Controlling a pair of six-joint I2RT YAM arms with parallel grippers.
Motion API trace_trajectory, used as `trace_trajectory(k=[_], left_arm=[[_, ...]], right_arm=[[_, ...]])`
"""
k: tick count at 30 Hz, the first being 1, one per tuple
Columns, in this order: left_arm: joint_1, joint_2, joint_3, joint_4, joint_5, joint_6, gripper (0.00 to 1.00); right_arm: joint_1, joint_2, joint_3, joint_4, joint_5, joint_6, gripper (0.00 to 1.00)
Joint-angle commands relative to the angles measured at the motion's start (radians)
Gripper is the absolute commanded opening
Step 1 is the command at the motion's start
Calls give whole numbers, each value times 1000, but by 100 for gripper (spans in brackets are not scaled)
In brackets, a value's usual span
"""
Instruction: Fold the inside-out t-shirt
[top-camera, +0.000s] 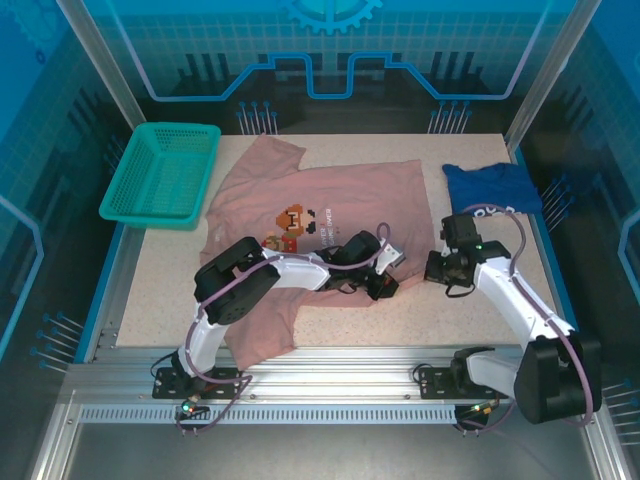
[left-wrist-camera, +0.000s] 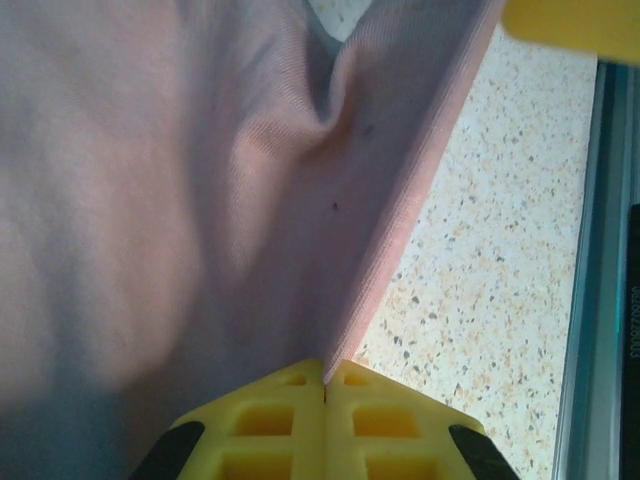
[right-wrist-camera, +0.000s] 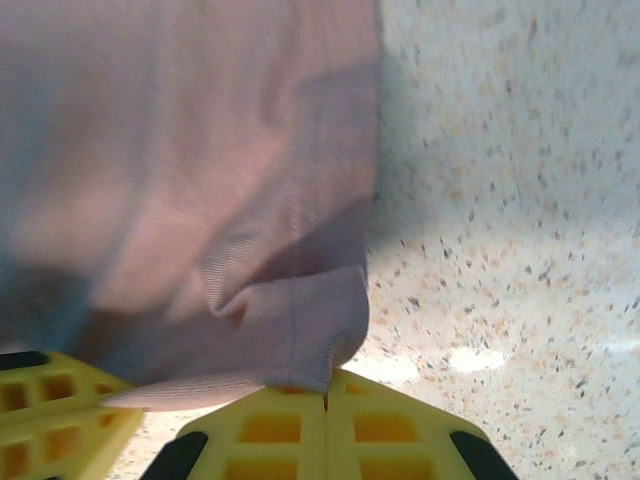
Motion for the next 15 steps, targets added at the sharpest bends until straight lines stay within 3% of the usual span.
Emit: trace_trajectory(k=[1, 11, 15], left_arm=[[5, -56, 15, -3, 17, -31, 0], [4, -37, 7, 51, 37, -81, 0], [4, -17, 6, 55, 36, -82, 0]], right_arm=[[-15, -37, 90, -61, 17, -54, 0], [24, 34, 188, -160, 192, -142, 0], [34, 100, 182, -127, 169, -138, 0]])
